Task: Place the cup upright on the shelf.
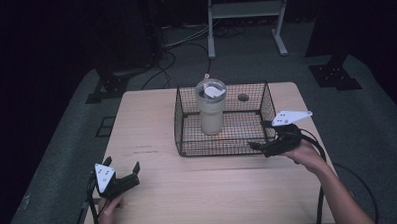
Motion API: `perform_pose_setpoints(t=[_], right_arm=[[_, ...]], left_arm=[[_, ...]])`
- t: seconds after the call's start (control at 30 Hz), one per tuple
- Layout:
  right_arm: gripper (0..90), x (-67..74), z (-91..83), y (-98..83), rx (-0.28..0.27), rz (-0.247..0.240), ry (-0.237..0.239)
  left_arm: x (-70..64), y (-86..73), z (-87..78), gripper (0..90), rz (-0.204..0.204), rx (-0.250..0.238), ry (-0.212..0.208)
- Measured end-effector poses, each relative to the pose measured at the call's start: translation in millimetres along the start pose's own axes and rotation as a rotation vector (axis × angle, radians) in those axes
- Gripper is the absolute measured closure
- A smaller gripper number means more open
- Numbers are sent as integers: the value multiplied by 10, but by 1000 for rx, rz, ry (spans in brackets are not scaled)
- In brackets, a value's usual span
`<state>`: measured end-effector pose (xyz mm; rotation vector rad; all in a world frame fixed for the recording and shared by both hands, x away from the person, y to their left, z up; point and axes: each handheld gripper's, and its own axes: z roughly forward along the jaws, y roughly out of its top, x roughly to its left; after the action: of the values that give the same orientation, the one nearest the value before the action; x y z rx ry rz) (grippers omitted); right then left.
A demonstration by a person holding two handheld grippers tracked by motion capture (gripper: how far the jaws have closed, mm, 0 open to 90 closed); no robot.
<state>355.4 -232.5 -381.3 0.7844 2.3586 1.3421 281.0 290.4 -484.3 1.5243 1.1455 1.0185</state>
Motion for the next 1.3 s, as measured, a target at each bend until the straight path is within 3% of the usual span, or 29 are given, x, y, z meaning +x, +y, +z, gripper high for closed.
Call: perform_pose_setpoints(t=[0.5,1.3], right_arm=[[91,126,-140,-197,0,-13,24],[92,224,-256,-565,-9,40,22]], left_arm=[[4,1,0,0,1,4,0],[6,2,-3,0,-1,6,0]])
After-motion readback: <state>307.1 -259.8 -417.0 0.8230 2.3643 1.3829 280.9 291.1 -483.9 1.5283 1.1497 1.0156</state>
